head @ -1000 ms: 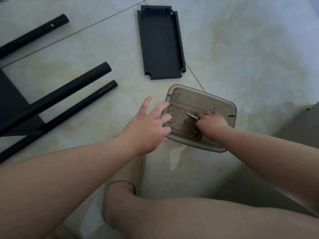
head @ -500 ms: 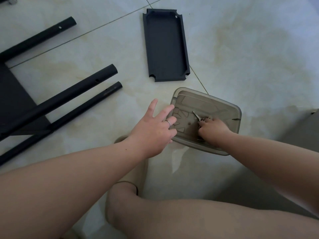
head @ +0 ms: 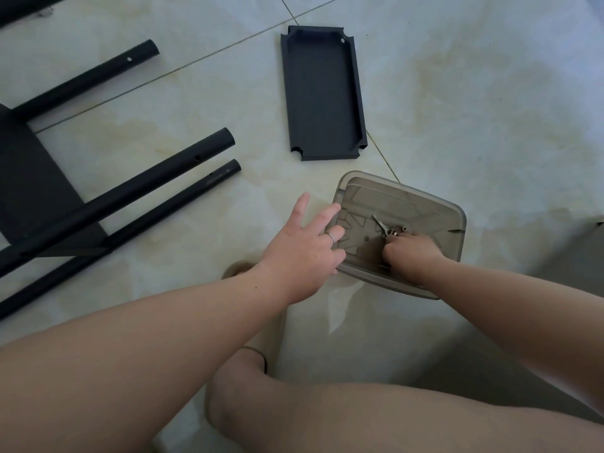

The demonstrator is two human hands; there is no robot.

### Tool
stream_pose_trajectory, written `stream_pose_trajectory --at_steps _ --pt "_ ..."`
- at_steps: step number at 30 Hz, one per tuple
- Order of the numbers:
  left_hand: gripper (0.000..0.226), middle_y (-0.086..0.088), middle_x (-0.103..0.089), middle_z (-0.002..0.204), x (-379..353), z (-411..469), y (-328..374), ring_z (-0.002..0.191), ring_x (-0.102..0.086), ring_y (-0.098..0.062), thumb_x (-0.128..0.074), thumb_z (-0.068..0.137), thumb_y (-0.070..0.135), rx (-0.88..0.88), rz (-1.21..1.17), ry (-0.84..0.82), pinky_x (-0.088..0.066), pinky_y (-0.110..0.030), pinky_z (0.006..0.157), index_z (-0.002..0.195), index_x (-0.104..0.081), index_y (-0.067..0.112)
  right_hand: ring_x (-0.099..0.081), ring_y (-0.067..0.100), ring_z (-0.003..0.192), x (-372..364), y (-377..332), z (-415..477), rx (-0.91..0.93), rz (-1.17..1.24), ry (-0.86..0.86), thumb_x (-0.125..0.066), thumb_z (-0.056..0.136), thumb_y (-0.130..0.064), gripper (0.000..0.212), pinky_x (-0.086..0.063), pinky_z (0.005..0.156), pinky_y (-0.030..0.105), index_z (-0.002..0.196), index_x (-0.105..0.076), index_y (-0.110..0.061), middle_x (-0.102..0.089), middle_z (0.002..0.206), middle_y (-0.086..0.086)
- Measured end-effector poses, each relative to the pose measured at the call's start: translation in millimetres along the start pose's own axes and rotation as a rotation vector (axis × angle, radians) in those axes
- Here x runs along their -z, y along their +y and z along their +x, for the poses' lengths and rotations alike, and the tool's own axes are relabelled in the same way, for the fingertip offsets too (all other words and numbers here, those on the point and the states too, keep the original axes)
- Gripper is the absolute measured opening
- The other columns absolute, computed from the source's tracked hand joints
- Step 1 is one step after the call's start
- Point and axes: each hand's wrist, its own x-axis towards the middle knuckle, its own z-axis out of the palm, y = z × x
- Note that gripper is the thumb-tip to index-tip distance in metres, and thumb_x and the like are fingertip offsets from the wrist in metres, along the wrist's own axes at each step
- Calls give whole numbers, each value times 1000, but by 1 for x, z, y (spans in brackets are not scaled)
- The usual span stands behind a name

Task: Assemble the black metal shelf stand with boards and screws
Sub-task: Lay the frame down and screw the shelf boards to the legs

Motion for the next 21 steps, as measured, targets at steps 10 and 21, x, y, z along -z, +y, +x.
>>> stream_pose_trajectory --at_steps 10,21 --pt "33 -7 -36 157 -3 6 3 153 -4 -32 -43 103 45 -8 -2 -49 3 -70 114 116 -64 25 -61 29 104 9 12 -4 -31 231 10 -58 92 -29 20 -40 67 32 107 -65 -19 -59 116 3" --pt "48 -8 -3 167 47 -32 -46 152 -11 -29 -49 100 38 139 -42 -135 -22 -55 117 144 -36 26 -58 26 82 116 6 -38 -120 808 391 -62 90 -12 6 -45 72 32 86 -60 -16 -62 81 1"
